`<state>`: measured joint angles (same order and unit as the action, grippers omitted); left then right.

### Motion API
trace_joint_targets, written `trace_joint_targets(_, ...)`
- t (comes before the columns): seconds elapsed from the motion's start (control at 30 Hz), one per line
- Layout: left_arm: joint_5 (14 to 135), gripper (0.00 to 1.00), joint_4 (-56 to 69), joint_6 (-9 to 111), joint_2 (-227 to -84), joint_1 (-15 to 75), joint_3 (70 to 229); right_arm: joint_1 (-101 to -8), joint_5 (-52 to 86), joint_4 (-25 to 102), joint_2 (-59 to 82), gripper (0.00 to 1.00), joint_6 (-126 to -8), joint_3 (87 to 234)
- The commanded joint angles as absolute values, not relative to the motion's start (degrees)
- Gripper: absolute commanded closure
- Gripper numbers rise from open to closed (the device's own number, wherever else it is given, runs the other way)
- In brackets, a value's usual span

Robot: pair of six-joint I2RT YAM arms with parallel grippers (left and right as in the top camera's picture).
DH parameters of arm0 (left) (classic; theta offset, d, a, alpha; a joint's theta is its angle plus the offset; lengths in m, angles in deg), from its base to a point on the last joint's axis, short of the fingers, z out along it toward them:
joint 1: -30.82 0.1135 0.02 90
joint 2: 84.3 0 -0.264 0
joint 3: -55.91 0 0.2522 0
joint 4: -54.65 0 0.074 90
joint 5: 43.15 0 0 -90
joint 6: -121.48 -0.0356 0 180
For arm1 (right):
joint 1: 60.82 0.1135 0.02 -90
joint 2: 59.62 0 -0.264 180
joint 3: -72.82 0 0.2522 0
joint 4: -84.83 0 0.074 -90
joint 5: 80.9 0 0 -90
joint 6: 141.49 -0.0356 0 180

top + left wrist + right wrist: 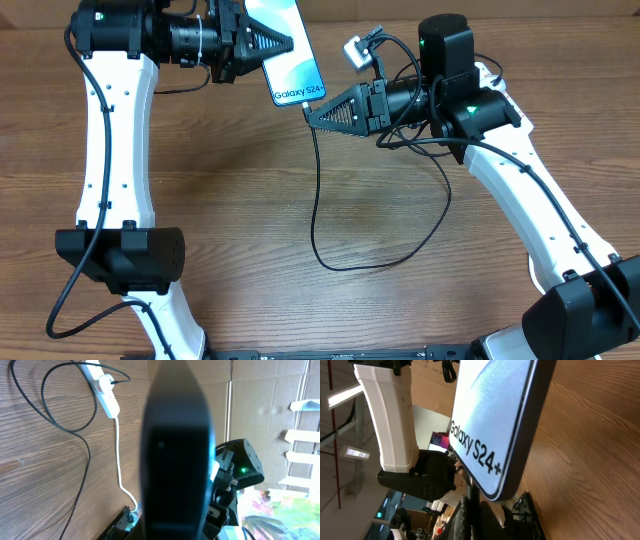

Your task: Plug charger to phone and switch on socket

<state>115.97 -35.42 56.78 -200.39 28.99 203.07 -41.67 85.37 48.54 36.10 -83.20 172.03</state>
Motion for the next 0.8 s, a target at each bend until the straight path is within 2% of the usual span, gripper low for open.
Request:
trace_joint_targets(0.0,120.4,0.96,-35.4,55.3,-200.3,29.3,203.1,-41.8,85.0,48.7,35.0,0.96,-83.0,172.8)
trace_joint_targets(0.77,120.4,0.96,-35.4,54.4,-200.3,29.3,203.1,-41.8,85.0,50.0,35.0,0.96,-84.5,172.8)
